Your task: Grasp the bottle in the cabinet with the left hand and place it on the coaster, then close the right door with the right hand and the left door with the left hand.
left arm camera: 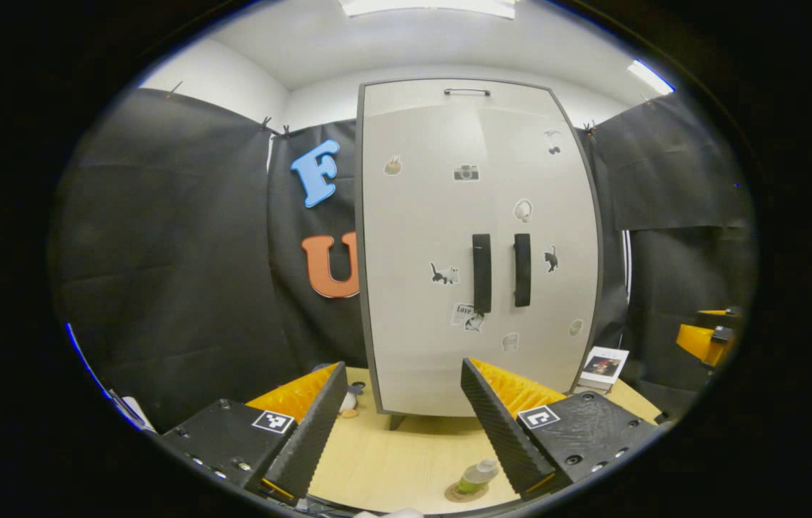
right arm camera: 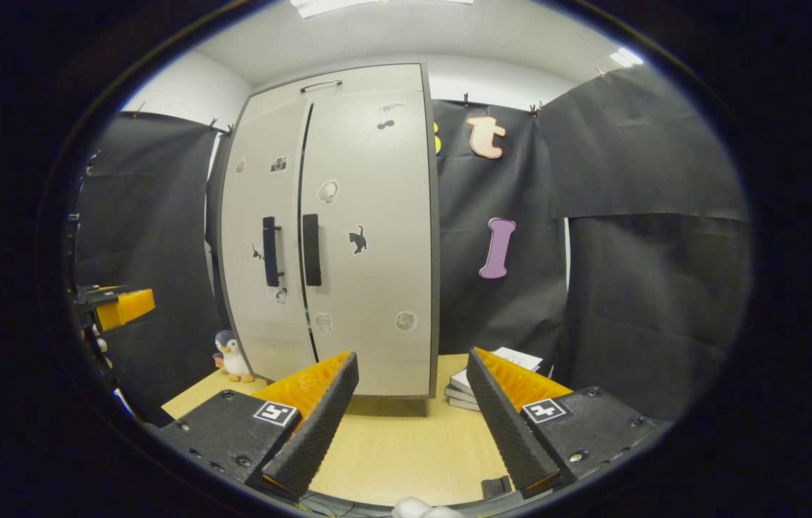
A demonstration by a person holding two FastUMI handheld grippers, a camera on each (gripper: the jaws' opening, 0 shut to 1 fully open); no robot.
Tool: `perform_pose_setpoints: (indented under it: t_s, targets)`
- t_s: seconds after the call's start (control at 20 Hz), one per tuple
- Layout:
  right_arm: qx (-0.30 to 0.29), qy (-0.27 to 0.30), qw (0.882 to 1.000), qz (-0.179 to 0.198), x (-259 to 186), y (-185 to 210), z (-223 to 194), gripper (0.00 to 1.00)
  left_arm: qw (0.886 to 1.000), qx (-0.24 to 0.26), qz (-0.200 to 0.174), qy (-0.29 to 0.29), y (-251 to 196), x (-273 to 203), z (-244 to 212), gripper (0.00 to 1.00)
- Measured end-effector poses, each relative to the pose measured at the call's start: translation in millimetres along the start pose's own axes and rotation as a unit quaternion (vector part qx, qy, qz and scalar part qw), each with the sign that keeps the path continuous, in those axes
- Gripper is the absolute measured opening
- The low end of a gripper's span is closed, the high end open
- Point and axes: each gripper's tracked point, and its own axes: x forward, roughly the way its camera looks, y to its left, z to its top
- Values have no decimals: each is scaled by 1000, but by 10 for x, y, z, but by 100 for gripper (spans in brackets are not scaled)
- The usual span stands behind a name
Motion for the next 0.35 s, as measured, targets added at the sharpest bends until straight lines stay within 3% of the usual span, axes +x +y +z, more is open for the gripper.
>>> perform_pose_setpoints:
  t_s: [0.2,0.35]
  targets:
    - [0,4,1000,1,12,11,-32,99,1000,4,0,1,3,17,-15,96]
    - [0,3,1000,-1,9,0,-21,96,1000,1,0,3,1,31,-11,97]
